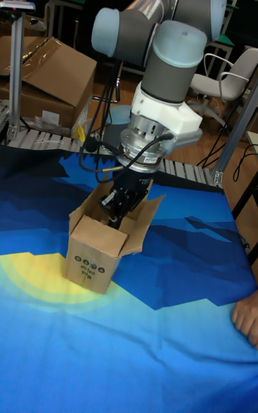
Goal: Open a box
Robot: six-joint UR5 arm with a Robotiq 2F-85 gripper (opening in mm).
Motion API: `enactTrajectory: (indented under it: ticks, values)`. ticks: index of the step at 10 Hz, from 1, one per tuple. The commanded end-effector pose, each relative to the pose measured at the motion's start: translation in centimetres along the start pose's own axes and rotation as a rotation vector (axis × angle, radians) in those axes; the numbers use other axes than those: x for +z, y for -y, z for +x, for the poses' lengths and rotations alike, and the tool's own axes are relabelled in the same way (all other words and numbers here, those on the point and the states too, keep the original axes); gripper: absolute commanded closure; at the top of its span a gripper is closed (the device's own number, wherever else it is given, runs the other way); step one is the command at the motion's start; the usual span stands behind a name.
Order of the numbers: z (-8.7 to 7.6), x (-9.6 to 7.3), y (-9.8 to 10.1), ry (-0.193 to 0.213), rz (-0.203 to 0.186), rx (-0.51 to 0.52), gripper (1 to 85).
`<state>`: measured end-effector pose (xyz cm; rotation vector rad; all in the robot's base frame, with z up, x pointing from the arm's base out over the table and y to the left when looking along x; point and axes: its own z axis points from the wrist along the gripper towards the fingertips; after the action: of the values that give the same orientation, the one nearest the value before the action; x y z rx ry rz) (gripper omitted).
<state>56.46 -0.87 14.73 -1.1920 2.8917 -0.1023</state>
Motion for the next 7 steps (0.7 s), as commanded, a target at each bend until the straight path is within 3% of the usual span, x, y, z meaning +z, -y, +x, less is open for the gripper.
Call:
enactTrajectory:
  ticks: [1, 4, 5, 6, 7]
  values:
    - [0.2, -2.2, -0.1, -0.017, -0.008, 0.016, 84.3]
    - [0.3, -3.0, -0.1, -0.03, -0.002, 0.019, 84.3]
    - [0.0, -2.5, -1.9, 0.002, -0.066, 0.055, 84.3]
    - [-0.1, -1.4, -2.4, 0.03, -0.087, 0.064, 84.3]
    - [0.4, -0.5, -1.9, 0.028, -0.067, 0.056, 84.3]
